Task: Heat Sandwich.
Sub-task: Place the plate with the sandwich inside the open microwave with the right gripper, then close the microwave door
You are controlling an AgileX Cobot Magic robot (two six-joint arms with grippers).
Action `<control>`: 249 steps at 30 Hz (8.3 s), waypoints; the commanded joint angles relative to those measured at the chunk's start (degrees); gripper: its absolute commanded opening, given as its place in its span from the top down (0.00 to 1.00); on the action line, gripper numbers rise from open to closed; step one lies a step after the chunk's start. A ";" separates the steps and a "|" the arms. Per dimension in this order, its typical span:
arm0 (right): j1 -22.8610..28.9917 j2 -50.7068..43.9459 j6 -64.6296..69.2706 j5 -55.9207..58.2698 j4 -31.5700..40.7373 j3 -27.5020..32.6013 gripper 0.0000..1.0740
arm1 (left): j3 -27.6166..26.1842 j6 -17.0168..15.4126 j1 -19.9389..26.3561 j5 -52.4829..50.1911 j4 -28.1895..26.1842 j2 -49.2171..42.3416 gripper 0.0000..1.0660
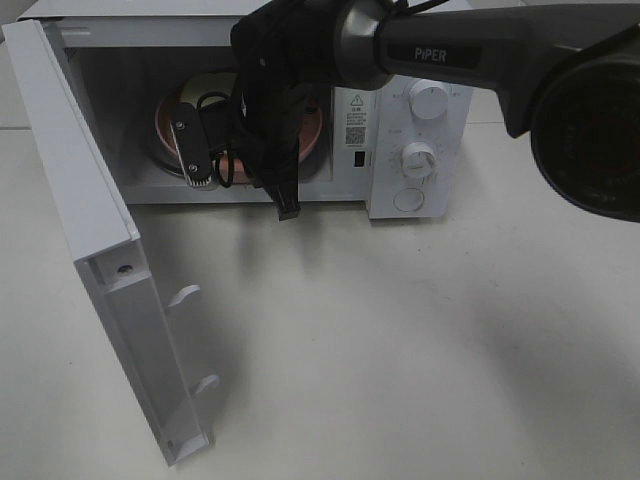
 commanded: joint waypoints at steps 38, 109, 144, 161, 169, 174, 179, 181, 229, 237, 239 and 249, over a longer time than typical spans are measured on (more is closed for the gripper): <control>-0.29 -5.04 5.67 -7.10 1.32 5.50 0.50 | -0.52 0.11 -0.06 0.11 0.00 0.06 0.08; -0.29 -61.31 56.84 -18.05 1.09 68.98 0.28 | -0.52 0.11 -0.06 0.11 0.00 0.06 0.08; -0.17 -100.04 67.78 16.16 5.10 74.48 0.29 | -0.52 0.11 -0.06 0.11 0.00 0.06 0.08; -5.73 -114.76 69.90 17.13 4.98 83.02 0.29 | -0.52 0.11 -0.06 0.11 0.00 0.06 0.08; -17.13 -120.15 69.79 13.18 5.16 87.32 0.29 | -0.52 0.11 -0.06 0.11 0.00 0.06 0.08; -24.41 -124.62 67.72 12.72 5.96 87.78 0.29 | -0.52 0.11 -0.06 0.11 0.00 0.06 0.08; -30.19 -129.03 63.94 12.61 9.11 87.78 0.29 | -0.52 0.11 -0.06 0.11 0.00 0.06 0.08; -32.31 -131.61 62.40 12.61 10.49 87.78 0.29 | -0.52 0.11 -0.06 0.11 0.00 0.06 0.08; -36.33 -138.48 63.71 12.61 10.08 87.78 0.29 | -0.52 0.11 -0.06 0.11 -0.06 0.11 0.08; -36.33 -138.48 63.71 12.61 10.08 87.78 0.29 | -0.52 0.11 -0.06 0.11 -0.06 0.11 0.08; -36.33 -138.48 63.71 12.61 10.08 87.78 0.29 | -0.52 0.11 -0.06 0.11 -0.06 0.11 0.08; -36.33 -138.48 63.71 12.61 10.08 87.78 0.29 | -0.52 0.11 -0.06 0.06 -0.06 0.11 0.08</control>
